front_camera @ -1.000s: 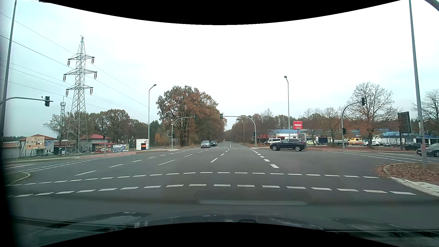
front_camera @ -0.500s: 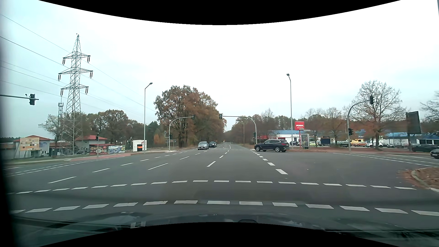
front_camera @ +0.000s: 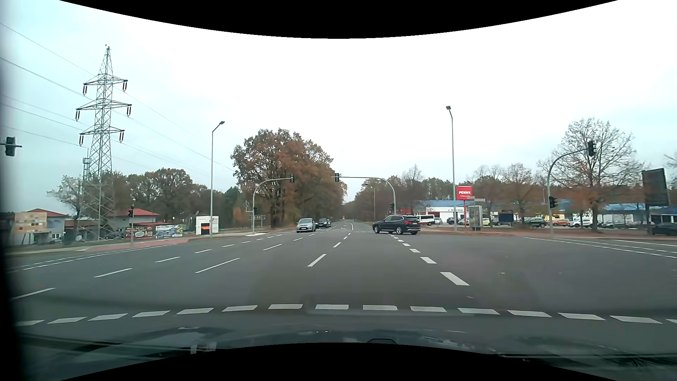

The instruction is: Follow the waypoints while adhering to traffic rules and regulations

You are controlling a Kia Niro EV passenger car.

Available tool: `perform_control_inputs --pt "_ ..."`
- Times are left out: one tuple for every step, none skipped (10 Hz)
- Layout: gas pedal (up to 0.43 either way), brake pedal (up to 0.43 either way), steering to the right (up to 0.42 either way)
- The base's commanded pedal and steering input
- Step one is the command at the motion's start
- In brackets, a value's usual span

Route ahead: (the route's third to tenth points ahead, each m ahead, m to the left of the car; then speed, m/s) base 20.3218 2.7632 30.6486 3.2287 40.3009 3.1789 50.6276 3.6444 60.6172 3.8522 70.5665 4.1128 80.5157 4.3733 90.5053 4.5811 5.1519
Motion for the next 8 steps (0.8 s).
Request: perform_control_inputs --pt "0.488 0.0 0.018" --pt "0.488 0.0 0.018" --pt "0.488 0.0 0.018" --pt "0.488 0.0 0.018" --pt "0.488 0.0 0.017" --pt "0.488 0.0 0.017" --pt "0.488 0.0 0.016" --pt "0.488 0.0 0.015"
